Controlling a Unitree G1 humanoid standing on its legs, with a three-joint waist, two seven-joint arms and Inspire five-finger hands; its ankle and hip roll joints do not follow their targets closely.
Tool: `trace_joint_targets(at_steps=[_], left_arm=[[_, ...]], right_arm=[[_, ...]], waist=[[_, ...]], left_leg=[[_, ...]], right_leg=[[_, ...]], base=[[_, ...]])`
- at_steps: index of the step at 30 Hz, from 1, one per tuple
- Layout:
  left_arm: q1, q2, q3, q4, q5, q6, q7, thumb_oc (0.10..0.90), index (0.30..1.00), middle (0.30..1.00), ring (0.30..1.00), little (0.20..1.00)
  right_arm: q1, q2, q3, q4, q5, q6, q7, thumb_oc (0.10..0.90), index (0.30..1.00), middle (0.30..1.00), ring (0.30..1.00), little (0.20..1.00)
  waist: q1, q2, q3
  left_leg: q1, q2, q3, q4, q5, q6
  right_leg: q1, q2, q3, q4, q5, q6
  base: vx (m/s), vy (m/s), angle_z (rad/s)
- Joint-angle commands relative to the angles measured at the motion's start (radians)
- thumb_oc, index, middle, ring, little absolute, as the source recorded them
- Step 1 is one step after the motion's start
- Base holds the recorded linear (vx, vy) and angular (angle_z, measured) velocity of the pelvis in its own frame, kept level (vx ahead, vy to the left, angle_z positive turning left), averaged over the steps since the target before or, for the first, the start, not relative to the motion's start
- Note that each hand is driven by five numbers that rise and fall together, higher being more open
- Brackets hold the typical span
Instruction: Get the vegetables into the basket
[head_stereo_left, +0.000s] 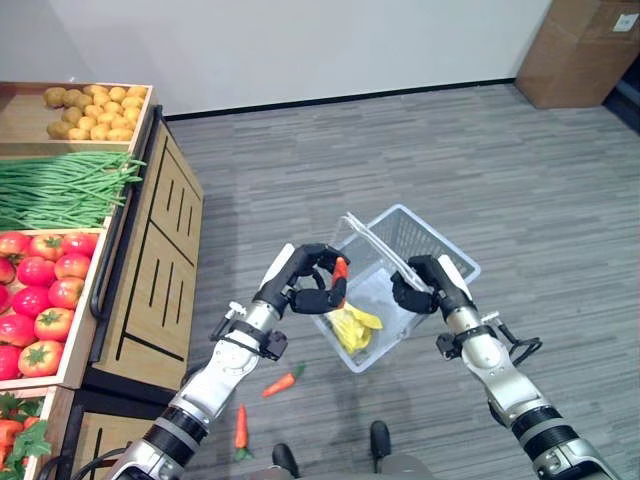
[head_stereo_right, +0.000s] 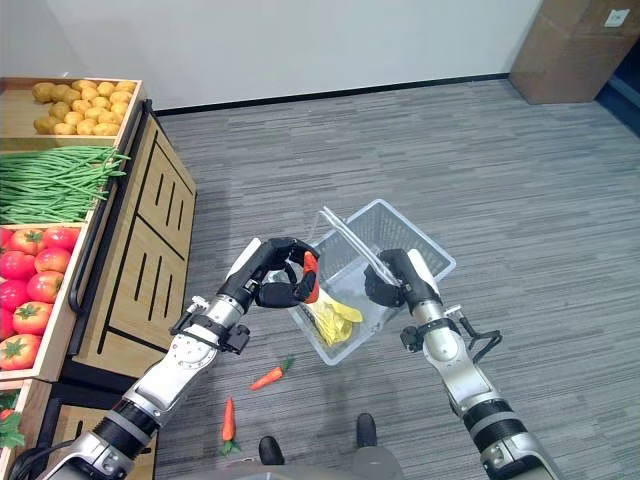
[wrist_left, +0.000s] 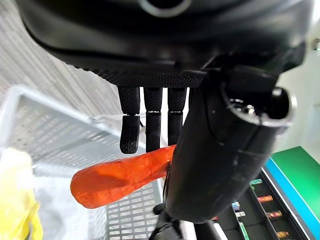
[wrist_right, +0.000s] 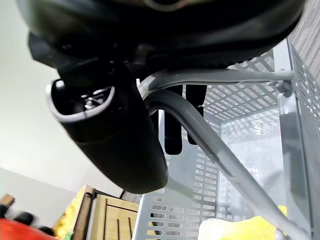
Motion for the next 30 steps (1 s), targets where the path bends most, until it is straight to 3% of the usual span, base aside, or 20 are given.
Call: trace_joint_targets(at_steps=[1,16,17,18,19,30], left_arm=[[-0.131,-0.019,-0.049,-0.002,0.038,-0.070,0.055,0.400,0.300,0.300,0.300,0.300],[-0.184,-0.104,-0.108,0.170,0.108,-0.032,0.149,0.400,0.300,0.300,0.300,0.300],[-0.193,-0.118,-0.115,0.213,0.138,-0.007,0.172,0.400,0.300,0.300,0.300,0.300],[-0.196,-0.123,-0.122,0.232,0.150,0.001,0.165,0.573,0.542,0.542,0.542,0.542],[-0.197,-0.121,-0.126,0.241,0.170,0.007,0.159,0.900,1.000,1.000,1.000,1.000],[-0.193,-0.116,-0.128,0.336,0.331,0.064,0.181,0.900,1.000,1.000,1.000,1.000]], right_arm=[[-0.166,0.048,-0.041,-0.157,0.080,-0.140,-0.059,0.400,0.300,0.300,0.300,0.300],[-0.151,0.082,0.074,-0.256,0.112,-0.139,-0.029,0.400,0.300,0.300,0.300,0.300],[-0.155,0.084,0.099,-0.271,0.114,-0.136,-0.031,0.400,0.300,0.300,0.300,0.300],[-0.156,0.083,0.101,-0.279,0.114,-0.134,-0.032,0.400,0.300,0.300,0.300,0.300],[-0.156,0.082,0.104,-0.287,0.117,-0.134,-0.030,0.400,0.300,0.300,0.300,0.300],[-0.137,0.063,0.084,-0.275,0.119,-0.118,-0.040,0.400,0.300,0.300,0.300,0.300]], waist=[[0.008,-0.054,-0.091],[-0.009,-0.061,-0.092],[-0.010,-0.062,-0.090],[-0.010,-0.061,-0.089],[-0.010,-0.061,-0.089],[-0.005,-0.059,-0.092]], left_leg=[[-0.005,0.021,-0.054,0.000,-0.036,-0.034],[-0.001,0.023,-0.044,0.000,-0.035,-0.036],[-0.001,0.024,-0.040,0.000,-0.033,-0.037],[-0.002,0.024,-0.040,0.000,-0.033,-0.036],[-0.001,0.024,-0.040,0.000,-0.033,-0.036],[0.000,0.022,-0.048,0.000,-0.036,-0.034]], right_leg=[[0.007,-0.053,-0.015,0.007,-0.009,0.057],[0.006,-0.050,-0.008,0.009,-0.009,0.054],[0.004,-0.050,-0.006,0.010,-0.008,0.054],[0.002,-0.049,-0.005,0.010,-0.007,0.053],[0.002,-0.049,-0.004,0.010,-0.007,0.053],[0.007,-0.053,-0.012,0.012,-0.009,0.055]], base=[[0.00,0.000,0.00],[0.00,-0.001,-0.01],[-0.02,-0.003,-0.05],[-0.02,-0.005,-0.06],[-0.01,-0.001,-0.05],[0.00,0.000,0.00]])
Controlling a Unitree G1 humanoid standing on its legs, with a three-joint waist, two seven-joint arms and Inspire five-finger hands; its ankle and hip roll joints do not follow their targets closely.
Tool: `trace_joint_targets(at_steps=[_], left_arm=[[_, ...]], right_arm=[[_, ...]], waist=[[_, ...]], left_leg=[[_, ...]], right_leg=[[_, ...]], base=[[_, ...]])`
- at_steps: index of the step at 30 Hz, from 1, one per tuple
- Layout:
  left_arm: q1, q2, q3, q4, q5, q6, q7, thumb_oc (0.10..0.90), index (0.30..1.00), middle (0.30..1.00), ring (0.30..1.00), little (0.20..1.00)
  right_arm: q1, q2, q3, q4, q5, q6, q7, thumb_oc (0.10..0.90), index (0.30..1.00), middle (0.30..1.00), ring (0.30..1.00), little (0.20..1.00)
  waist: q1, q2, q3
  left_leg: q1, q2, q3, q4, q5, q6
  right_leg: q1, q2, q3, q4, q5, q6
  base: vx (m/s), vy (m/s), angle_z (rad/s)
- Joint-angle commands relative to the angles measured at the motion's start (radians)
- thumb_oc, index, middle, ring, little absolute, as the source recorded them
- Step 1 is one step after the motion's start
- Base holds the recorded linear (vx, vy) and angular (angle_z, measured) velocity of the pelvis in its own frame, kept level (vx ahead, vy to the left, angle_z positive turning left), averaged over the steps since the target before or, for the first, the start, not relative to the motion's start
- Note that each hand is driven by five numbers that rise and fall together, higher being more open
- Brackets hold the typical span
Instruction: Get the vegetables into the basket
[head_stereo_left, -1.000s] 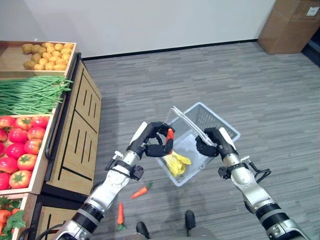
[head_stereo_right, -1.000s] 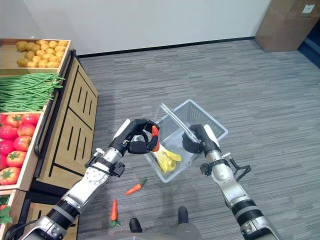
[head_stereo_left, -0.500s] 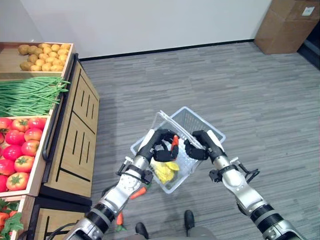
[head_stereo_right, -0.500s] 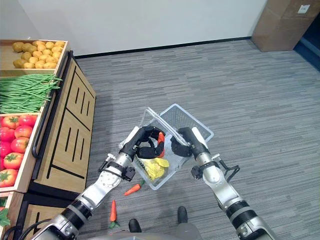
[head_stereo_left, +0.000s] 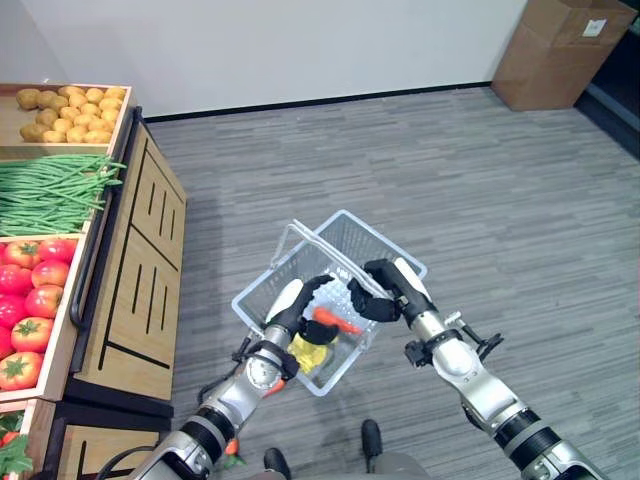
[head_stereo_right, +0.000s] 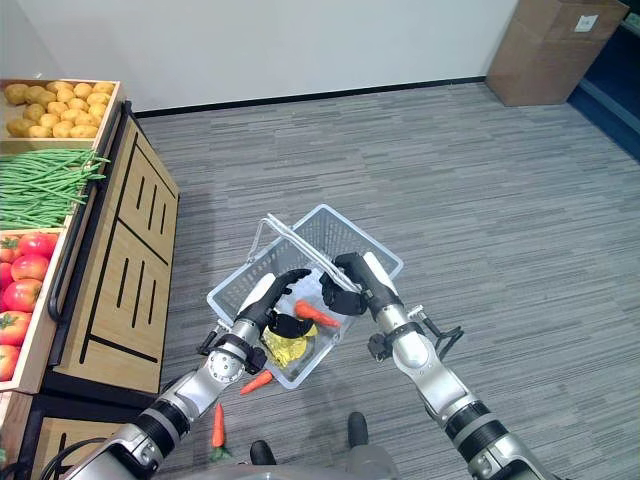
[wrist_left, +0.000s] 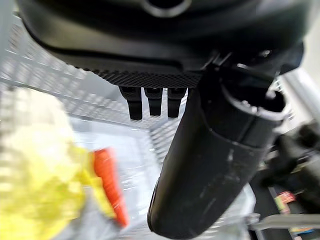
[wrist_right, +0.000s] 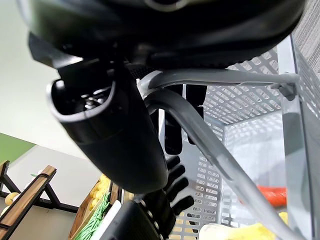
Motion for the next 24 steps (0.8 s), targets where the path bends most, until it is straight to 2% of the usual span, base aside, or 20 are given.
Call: trace_joint_targets(at_steps=[1,5,8,9,10,11,15,17,21,22,23,24], left_arm=[[-0.121,-0.010,-0.011,-0.015,0.056,-0.060,0.038,0.900,1.000,1.000,1.000,1.000],[-0.080,0.037,0.015,-0.127,0.040,-0.076,-0.001,0.900,1.000,1.000,1.000,1.000],[0.000,0.120,0.066,-0.302,-0.035,-0.108,-0.095,0.900,1.000,1.000,1.000,1.000],[0.061,0.166,0.102,-0.378,-0.115,-0.128,-0.146,0.900,1.000,1.000,1.000,1.000],[0.065,0.171,0.105,-0.385,-0.119,-0.125,-0.150,0.900,1.000,1.000,1.000,1.000],[0.170,0.213,0.178,-0.453,-0.271,-0.153,-0.204,0.900,1.000,1.000,1.000,1.000],[0.271,0.238,0.241,-0.458,-0.376,-0.150,-0.240,0.900,1.000,1.000,1.000,1.000],[0.357,0.268,0.285,-0.452,-0.413,-0.153,-0.275,0.900,1.000,1.000,1.000,1.000],[0.412,0.275,0.320,-0.393,-0.398,-0.147,-0.286,0.900,1.000,1.000,1.000,1.000],[0.440,0.261,0.334,-0.298,-0.392,-0.131,-0.293,0.900,1.000,1.000,1.000,1.000],[0.438,0.260,0.334,-0.296,-0.391,-0.133,-0.292,0.900,1.000,1.000,1.000,1.000],[0.435,0.245,0.333,-0.179,-0.334,-0.122,-0.289,0.900,1.000,1.000,1.000,1.000]], right_arm=[[-0.132,0.048,-0.101,-0.140,0.065,-0.128,-0.060,0.400,0.300,0.300,0.300,0.300],[-0.101,0.031,-0.163,-0.104,0.034,-0.116,-0.075,0.400,0.300,0.300,0.300,0.300],[-0.065,0.021,-0.236,-0.046,0.004,-0.106,-0.091,0.400,0.300,0.300,0.300,0.300],[-0.047,0.014,-0.269,0.001,-0.016,-0.100,-0.095,0.400,0.300,0.300,0.300,0.300],[-0.047,0.015,-0.268,0.002,-0.017,-0.101,-0.095,0.400,0.300,0.300,0.300,0.300],[-0.025,0.013,-0.306,0.082,-0.038,-0.098,-0.095,0.400,0.300,0.300,0.300,0.300],[-0.005,0.002,-0.334,0.164,-0.069,-0.093,-0.100,0.400,0.300,0.300,0.300,0.300],[0.006,-0.010,-0.361,0.267,-0.083,-0.091,-0.102,0.400,0.300,0.300,0.300,0.300],[0.008,-0.014,-0.376,0.367,-0.074,-0.094,-0.098,0.400,0.300,0.300,0.300,0.300],[0.019,-0.022,-0.379,0.433,-0.085,-0.091,-0.096,0.400,0.300,0.300,0.300,0.300],[0.018,-0.023,-0.378,0.435,-0.084,-0.092,-0.096,0.400,0.300,0.300,0.300,0.300],[0.026,-0.025,-0.373,0.503,-0.091,-0.086,-0.089,0.400,0.300,0.300,0.300,0.300]], waist=[[0.017,-0.031,-0.088],[0.028,-0.031,-0.087],[0.043,-0.026,-0.085],[0.051,-0.023,-0.085],[0.050,-0.024,-0.086],[0.063,-0.021,-0.086],[0.072,-0.021,-0.087],[0.084,-0.020,-0.087],[0.092,-0.019,-0.087],[0.098,-0.019,-0.085],[0.097,-0.018,-0.085],[0.100,-0.019,-0.083]], left_leg=[[-0.005,0.018,-0.069,0.000,-0.036,-0.033],[-0.007,0.016,-0.086,0.000,-0.037,-0.031],[-0.009,0.013,-0.099,0.000,-0.038,-0.030],[-0.011,0.012,-0.105,0.000,-0.038,-0.030],[-0.011,0.012,-0.105,0.000,-0.039,-0.030],[-0.012,0.013,-0.107,0.000,-0.038,-0.031],[-0.012,0.014,-0.114,0.000,-0.037,-0.031],[-0.013,0.012,-0.123,0.000,-0.034,-0.030],[-0.017,0.011,-0.130,0.000,-0.032,-0.031],[-0.020,0.010,-0.134,0.000,-0.029,-0.031],[-0.020,0.010,-0.135,0.000,-0.029,-0.031],[-0.023,0.009,-0.140,0.000,-0.027,-0.032]], right_leg=[[0.015,-0.058,-0.030,0.013,-0.014,0.057],[0.024,-0.061,-0.041,0.018,-0.021,0.055],[0.031,-0.064,-0.053,0.016,-0.021,0.056],[0.033,-0.065,-0.059,0.013,-0.020,0.056],[0.034,-0.065,-0.059,0.012,-0.020,0.056],[0.033,-0.066,-0.062,0.011,-0.019,0.057],[0.037,-0.065,-0.067,0.012,-0.020,0.055],[0.040,-0.066,-0.073,0.012,-0.021,0.055],[0.041,-0.068,-0.078,0.012,-0.022,0.056],[0.041,-0.068,-0.081,0.013,-0.021,0.056],[0.041,-0.068,-0.082,0.013,-0.021,0.056],[0.040,-0.069,-0.086,0.015,-0.021,0.056]], base=[[0.00,0.000,0.00],[0.01,-0.002,0.06],[-0.01,0.003,0.13],[-0.01,0.005,0.12],[-0.02,0.011,0.10],[-0.01,0.008,0.06],[0.00,0.001,0.01],[-0.01,0.010,0.05],[-0.02,0.004,0.11],[-0.01,0.000,0.05],[-0.03,-0.006,0.02],[-0.02,-0.008,0.05]])
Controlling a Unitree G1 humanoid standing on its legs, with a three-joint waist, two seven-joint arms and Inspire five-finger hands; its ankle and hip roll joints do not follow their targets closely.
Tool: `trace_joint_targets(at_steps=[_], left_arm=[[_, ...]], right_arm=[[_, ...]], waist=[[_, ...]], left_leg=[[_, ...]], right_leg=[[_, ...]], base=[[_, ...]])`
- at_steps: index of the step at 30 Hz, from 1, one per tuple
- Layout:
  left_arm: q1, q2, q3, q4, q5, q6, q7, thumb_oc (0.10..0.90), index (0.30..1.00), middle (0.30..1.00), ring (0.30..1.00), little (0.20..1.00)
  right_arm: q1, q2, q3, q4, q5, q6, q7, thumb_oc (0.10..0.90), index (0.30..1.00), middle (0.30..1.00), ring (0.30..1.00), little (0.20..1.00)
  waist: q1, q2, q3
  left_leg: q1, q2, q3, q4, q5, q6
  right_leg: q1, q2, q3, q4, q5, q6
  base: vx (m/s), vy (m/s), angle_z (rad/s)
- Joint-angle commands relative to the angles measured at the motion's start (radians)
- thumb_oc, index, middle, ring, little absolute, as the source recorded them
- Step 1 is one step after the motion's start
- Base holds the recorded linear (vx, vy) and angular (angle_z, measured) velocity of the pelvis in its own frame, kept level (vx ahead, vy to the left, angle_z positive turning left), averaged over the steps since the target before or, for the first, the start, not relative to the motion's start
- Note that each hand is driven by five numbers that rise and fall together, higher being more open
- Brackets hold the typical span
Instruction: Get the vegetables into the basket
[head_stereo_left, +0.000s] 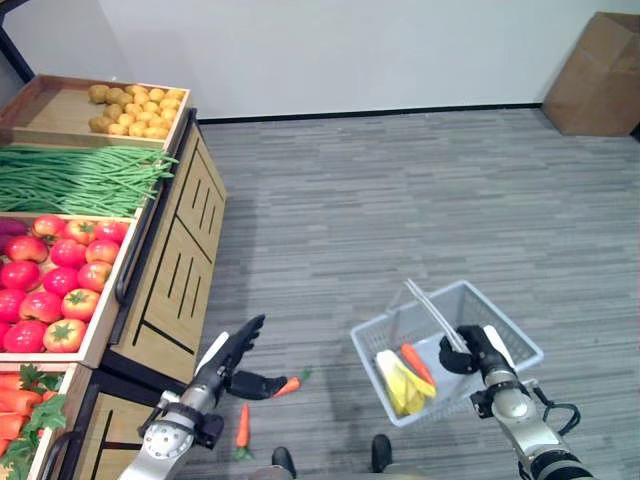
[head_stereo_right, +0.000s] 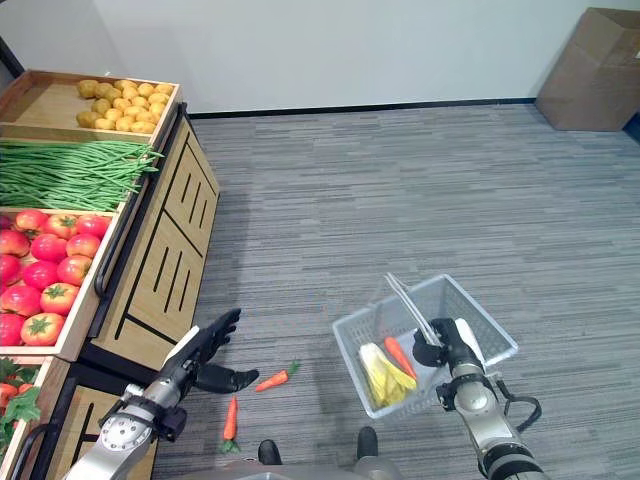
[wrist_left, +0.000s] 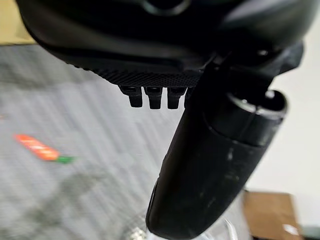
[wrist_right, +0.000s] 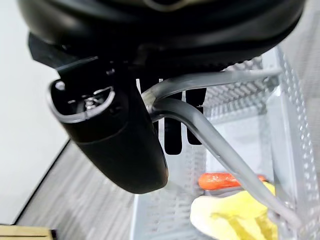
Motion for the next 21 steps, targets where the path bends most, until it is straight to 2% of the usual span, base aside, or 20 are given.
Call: trace_joint_targets(at_steps=[1,2,3,6,7,8,9,10,11,12,21], left_arm=[[-0.092,0.016,0.012,0.053,0.118,-0.058,0.015,0.900,1.000,1.000,1.000,1.000],[-0.095,0.020,0.004,0.103,0.225,-0.066,0.038,0.900,1.000,1.000,1.000,1.000],[-0.094,0.003,-0.008,0.159,0.263,-0.062,0.042,0.900,1.000,1.000,1.000,1.000],[-0.131,-0.116,0.008,0.485,0.305,-0.031,0.076,0.900,1.000,1.000,1.000,1.000],[-0.144,-0.140,0.006,0.548,0.324,-0.024,0.090,0.900,1.000,1.000,1.000,1.000],[-0.179,-0.203,0.051,0.733,0.315,0.003,0.135,0.900,1.000,1.000,1.000,1.000],[-0.179,-0.203,0.051,0.733,0.315,0.003,0.135,0.900,1.000,1.000,1.000,1.000],[-0.232,-0.279,0.104,0.999,0.335,0.059,0.186,0.900,1.000,1.000,1.000,1.000],[-0.233,-0.279,0.104,1.000,0.335,0.058,0.186,0.900,1.000,1.000,1.000,1.000],[-0.230,-0.283,0.098,1.010,0.347,0.063,0.179,0.900,1.000,1.000,1.000,1.000],[-0.238,-0.301,0.130,1.036,0.293,0.074,0.155,0.900,1.000,1.000,1.000,1.000]], right_arm=[[-0.127,-0.037,-0.045,-0.030,-0.012,-0.117,-0.041,0.400,0.300,0.300,0.300,0.300],[-0.121,-0.034,-0.049,0.025,-0.014,-0.115,-0.039,0.400,0.300,0.300,0.300,0.300],[-0.118,-0.035,-0.051,0.063,-0.023,-0.114,-0.042,0.400,0.300,0.300,0.300,0.300],[-0.118,-0.026,-0.042,0.215,-0.049,-0.101,-0.049,0.400,0.300,0.300,0.300,0.300],[-0.120,-0.020,-0.042,0.250,-0.044,-0.097,-0.052,0.400,0.300,0.300,0.300,0.300],[-0.128,-0.011,-0.046,0.341,-0.039,-0.089,-0.059,0.400,0.300,0.300,0.300,0.300],[-0.129,-0.011,-0.046,0.341,-0.039,-0.089,-0.059,0.400,0.300,0.300,0.300,0.300],[-0.152,0.007,-0.057,0.549,-0.028,-0.045,-0.063,0.441,0.358,0.358,0.358,0.358],[-0.153,0.007,-0.057,0.550,-0.028,-0.045,-0.063,0.633,0.627,0.627,0.627,0.627],[-0.150,0.005,-0.060,0.576,-0.033,-0.035,-0.061,0.900,1.000,1.000,1.000,1.000],[-0.085,0.008,-0.103,0.686,-0.012,0.007,-0.013,0.900,1.000,1.000,1.000,1.000]], waist=[[0.004,-0.043,-0.059],[0.007,-0.044,-0.059],[0.009,-0.044,-0.059],[0.011,-0.045,-0.059],[0.012,-0.047,-0.061],[0.012,-0.048,-0.059],[0.012,-0.048,-0.060],[0.009,-0.050,-0.067],[0.009,-0.050,-0.067],[0.009,-0.050,-0.068],[0.001,-0.049,-0.075]], left_leg=[[-0.027,0.017,-0.089,0.001,-0.028,-0.035],[-0.028,0.016,-0.091,0.001,-0.028,-0.035],[-0.028,0.016,-0.093,0.001,-0.028,-0.035],[-0.030,0.013,-0.097,0.001,-0.025,-0.035],[-0.031,0.013,-0.097,0.001,-0.025,-0.035],[-0.032,0.012,-0.100,0.001,-0.025,-0.035],[-0.033,0.012,-0.100,0.001,-0.025,-0.035],[-0.035,0.011,-0.104,0.001,-0.027,-0.037],[-0.035,0.011,-0.104,0.001,-0.027,-0.037],[-0.034,0.011,-0.104,0.001,-0.028,-0.037],[-0.037,0.015,-0.113,0.001,-0.028,-0.041]], right_leg=[[0.006,-0.054,-0.036,0.019,-0.010,0.052],[0.007,-0.055,-0.040,0.019,-0.011,0.053],[0.007,-0.056,-0.042,0.020,-0.012,0.054],[0.009,-0.056,-0.047,0.021,-0.012,0.052],[0.008,-0.056,-0.048,0.022,-0.012,0.052],[0.008,-0.056,-0.048,0.022,-0.012,0.050],[0.007,-0.056,-0.048,0.022,-0.012,0.050],[0.009,-0.055,-0.051,0.020,-0.012,0.046],[0.009,-0.055,-0.051,0.020,-0.012,0.046],[0.010,-0.055,-0.051,0.019,-0.011,0.046],[0.015,-0.052,-0.060,0.015,-0.016,0.043]], base=[[-0.02,-0.010,0.09],[-0.01,-0.005,0.16],[-0.01,-0.006,0.20],[0.00,-0.004,0.08],[-0.04,-0.012,0.02],[-0.02,-0.007,0.06],[0.00,-0.017,0.08],[0.01,-0.011,0.08],[0.02,-0.014,0.06],[0.02,-0.015,0.06],[0.00,-0.003,0.01]])
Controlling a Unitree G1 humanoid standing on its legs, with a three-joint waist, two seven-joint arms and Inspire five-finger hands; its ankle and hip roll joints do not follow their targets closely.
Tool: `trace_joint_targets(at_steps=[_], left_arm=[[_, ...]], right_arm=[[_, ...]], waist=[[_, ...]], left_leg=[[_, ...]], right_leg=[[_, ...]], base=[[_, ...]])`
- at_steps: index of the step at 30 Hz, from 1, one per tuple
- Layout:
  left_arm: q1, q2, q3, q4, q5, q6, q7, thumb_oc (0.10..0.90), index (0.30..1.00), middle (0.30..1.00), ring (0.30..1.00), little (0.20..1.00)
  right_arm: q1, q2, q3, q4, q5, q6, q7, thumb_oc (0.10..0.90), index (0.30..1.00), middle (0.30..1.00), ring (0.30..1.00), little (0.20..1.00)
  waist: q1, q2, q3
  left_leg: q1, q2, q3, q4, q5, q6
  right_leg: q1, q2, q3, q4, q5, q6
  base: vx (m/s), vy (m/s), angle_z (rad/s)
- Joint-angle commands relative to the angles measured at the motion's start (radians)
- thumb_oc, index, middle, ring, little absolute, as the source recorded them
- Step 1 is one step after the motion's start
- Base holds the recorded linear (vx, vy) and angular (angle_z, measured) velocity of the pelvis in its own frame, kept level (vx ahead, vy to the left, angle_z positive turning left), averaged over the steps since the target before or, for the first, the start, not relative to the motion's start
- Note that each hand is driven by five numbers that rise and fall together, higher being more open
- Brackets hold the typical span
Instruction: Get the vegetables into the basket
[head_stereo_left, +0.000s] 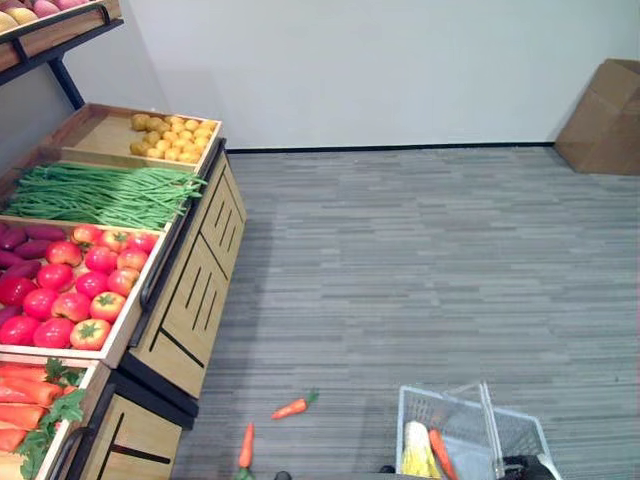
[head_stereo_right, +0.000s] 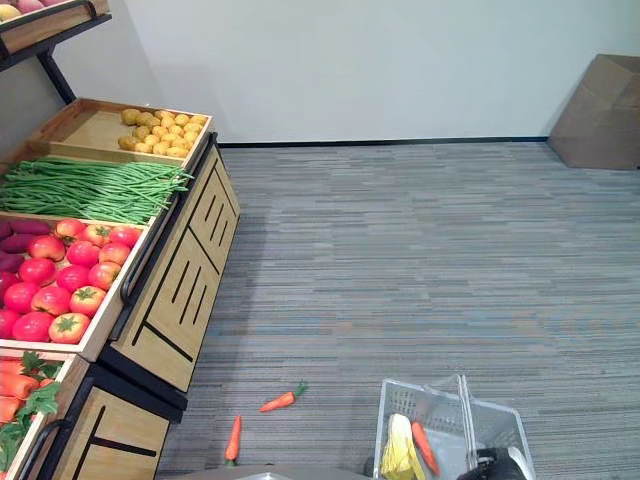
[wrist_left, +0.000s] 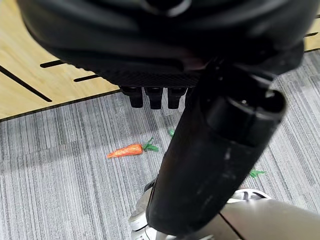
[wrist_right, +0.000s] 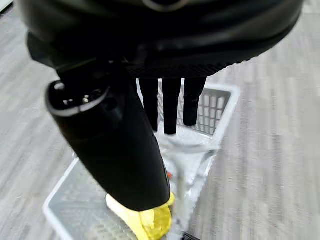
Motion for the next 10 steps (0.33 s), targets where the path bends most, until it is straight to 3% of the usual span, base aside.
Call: trace_joint_targets(at_steps=[1,6,10], left_arm=[[-0.055,-0.001,0.033,0.017,-0.018,-0.012,-0.003,0.900,1.000,1.000,1.000,1.000],[-0.057,-0.006,0.041,0.027,-0.026,-0.005,-0.007,0.900,1.000,1.000,1.000,1.000],[-0.063,-0.010,0.032,0.028,-0.022,-0.009,-0.026,0.900,1.000,1.000,1.000,1.000]], right_arm=[[-0.077,-0.044,-0.021,0.034,0.006,-0.014,-0.015,0.900,1.000,1.000,1.000,1.000],[-0.038,-0.024,-0.032,0.048,0.013,-0.005,-0.001,0.900,1.000,1.000,1.000,1.000],[0.033,0.099,0.083,0.040,-0.048,-0.007,0.092,0.900,1.000,1.000,1.000,1.000]], waist=[[-0.002,-0.034,0.022],[-0.012,-0.036,0.021],[-0.020,-0.042,0.025]], left_leg=[[-0.003,0.020,-0.072,0.001,-0.016,-0.040],[-0.001,0.019,-0.074,0.001,-0.018,-0.041],[0.013,0.020,-0.070,0.001,-0.025,-0.038]], right_leg=[[0.030,-0.045,-0.019,0.012,0.009,0.044],[0.031,-0.044,-0.019,0.013,0.008,0.044],[0.035,-0.043,-0.013,0.020,-0.002,0.040]], base=[[0.01,-0.014,0.04],[0.00,-0.003,0.01],[0.00,0.001,-0.01]])
